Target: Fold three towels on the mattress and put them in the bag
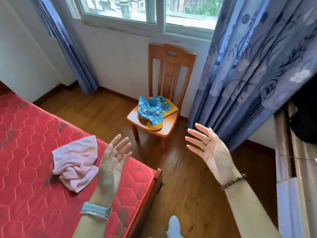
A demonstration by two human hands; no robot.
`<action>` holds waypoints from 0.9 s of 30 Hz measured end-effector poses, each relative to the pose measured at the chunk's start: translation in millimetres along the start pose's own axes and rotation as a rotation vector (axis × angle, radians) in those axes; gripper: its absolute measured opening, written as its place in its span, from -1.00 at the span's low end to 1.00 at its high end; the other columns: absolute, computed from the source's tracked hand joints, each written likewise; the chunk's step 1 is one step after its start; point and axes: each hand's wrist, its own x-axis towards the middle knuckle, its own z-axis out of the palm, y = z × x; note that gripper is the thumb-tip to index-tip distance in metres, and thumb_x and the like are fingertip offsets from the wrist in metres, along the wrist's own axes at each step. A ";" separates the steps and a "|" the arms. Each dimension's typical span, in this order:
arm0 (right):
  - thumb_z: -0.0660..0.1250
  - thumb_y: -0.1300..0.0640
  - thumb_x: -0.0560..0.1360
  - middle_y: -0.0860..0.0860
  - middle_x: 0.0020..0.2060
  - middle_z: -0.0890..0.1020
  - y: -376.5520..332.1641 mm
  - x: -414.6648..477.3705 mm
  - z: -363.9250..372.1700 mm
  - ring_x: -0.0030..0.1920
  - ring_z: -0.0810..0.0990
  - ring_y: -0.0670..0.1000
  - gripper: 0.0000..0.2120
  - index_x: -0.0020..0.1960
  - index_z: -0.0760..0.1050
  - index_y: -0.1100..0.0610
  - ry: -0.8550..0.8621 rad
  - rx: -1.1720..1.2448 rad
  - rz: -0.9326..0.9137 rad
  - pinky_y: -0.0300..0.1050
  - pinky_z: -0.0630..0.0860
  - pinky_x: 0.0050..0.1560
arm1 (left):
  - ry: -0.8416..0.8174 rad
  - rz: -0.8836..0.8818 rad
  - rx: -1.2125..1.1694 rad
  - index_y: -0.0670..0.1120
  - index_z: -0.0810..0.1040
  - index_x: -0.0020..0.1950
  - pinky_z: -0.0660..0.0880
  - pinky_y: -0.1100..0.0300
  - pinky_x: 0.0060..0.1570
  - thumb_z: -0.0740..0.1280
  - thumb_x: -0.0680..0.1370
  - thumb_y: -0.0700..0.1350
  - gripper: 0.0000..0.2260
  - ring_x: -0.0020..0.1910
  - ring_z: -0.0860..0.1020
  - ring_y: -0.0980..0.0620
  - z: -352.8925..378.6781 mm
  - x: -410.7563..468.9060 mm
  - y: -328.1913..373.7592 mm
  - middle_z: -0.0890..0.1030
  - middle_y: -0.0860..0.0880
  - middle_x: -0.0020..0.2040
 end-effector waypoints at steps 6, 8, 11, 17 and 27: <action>0.05 -0.06 0.65 0.06 0.19 0.64 -16.2 59.3 -26.1 0.21 0.61 0.13 -0.61 0.36 0.45 0.04 0.012 0.002 0.030 0.12 0.50 0.24 | 0.040 -0.041 0.013 -0.03 0.49 0.37 0.48 0.01 0.29 0.04 0.70 0.00 -0.65 0.25 0.58 -0.06 32.8 48.1 -26.0 0.65 -0.09 0.24; 0.05 -0.04 0.65 0.06 0.20 0.64 -19.2 76.6 -31.4 0.21 0.61 0.13 -0.62 0.37 0.44 0.04 0.014 -0.004 0.035 0.11 0.51 0.23 | 0.054 -0.048 0.007 -0.01 0.52 0.33 0.53 0.05 0.23 0.04 0.70 0.02 -0.65 0.23 0.60 -0.04 37.3 65.4 -32.1 0.66 -0.09 0.24; 0.06 -0.02 0.65 0.09 0.22 0.62 -22.1 103.2 -37.0 0.21 0.61 0.12 -0.62 0.38 0.42 0.08 0.015 -0.011 0.046 0.12 0.50 0.25 | 0.092 -0.057 0.004 -0.01 0.52 0.33 0.57 0.11 0.16 0.04 0.70 0.03 -0.65 0.22 0.61 -0.03 39.4 92.0 -41.0 0.65 -0.10 0.25; 0.06 0.00 0.67 0.07 0.20 0.64 -21.8 171.1 -40.8 0.19 0.63 0.10 -0.64 0.38 0.42 0.06 0.006 -0.059 0.086 0.13 0.50 0.27 | 0.153 -0.069 -0.012 -0.04 0.49 0.37 0.57 0.09 0.17 0.06 0.68 0.06 -0.63 0.28 0.58 -0.08 44.9 150.4 -57.8 0.64 -0.11 0.25; 0.09 -0.02 0.66 0.09 0.16 0.65 -27.3 333.5 -24.1 0.17 0.63 0.15 -0.67 0.31 0.48 0.06 -0.009 -0.176 0.278 0.19 0.48 0.29 | 0.381 -0.095 -0.070 -0.06 0.46 0.42 0.48 0.00 0.26 0.06 0.71 0.02 -0.63 0.31 0.55 -0.11 48.6 267.3 -89.0 0.62 -0.11 0.26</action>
